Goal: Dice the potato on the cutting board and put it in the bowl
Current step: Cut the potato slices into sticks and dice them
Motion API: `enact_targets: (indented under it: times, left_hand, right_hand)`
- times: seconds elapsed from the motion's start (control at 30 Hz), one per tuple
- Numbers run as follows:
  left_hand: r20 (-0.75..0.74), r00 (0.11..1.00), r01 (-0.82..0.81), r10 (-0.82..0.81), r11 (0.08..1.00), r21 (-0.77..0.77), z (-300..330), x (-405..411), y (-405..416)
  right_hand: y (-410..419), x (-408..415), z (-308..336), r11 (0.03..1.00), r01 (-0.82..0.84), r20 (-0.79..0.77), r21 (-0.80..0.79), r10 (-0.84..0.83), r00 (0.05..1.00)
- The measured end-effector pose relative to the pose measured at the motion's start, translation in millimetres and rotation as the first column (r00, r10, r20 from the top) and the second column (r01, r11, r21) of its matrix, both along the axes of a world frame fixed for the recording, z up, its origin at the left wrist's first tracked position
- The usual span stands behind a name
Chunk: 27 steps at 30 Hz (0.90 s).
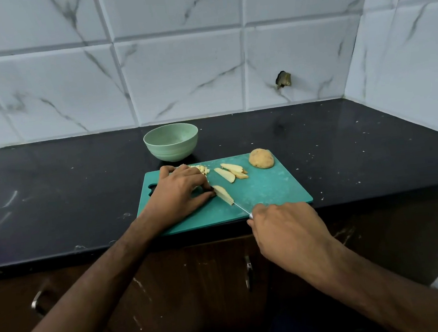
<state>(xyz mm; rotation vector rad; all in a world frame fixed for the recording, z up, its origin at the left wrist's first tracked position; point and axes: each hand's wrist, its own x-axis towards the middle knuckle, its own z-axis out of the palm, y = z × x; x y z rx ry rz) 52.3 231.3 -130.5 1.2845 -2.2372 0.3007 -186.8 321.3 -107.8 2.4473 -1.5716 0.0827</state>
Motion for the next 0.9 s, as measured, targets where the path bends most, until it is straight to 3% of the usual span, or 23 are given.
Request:
enact_targets:
  times: [0.3, 0.6, 0.9]
  left_hand:
    - [-0.041, 0.999, -0.014, 0.011, 0.998, -0.069, 2.0, -1.7, 5.6]
    - [0.006, 0.999, 0.053, -0.053, 0.997, -0.063, 0.2, -0.7, 3.6]
    - [0.047, 0.998, 0.050, -0.045, 0.993, -0.108, 1.4, 0.1, 4.5]
  right_hand:
    - [-8.4, -12.2, 5.2, 0.992, -0.019, 0.078, 0.124, 0.010, 0.997]
    - [-1.0, -6.2, -0.7, 0.997, 0.021, 0.071, 0.073, -0.026, 0.997]
    - [-6.8, -7.8, 4.6, 0.989, 0.007, 0.096, 0.145, -0.021, 0.995]
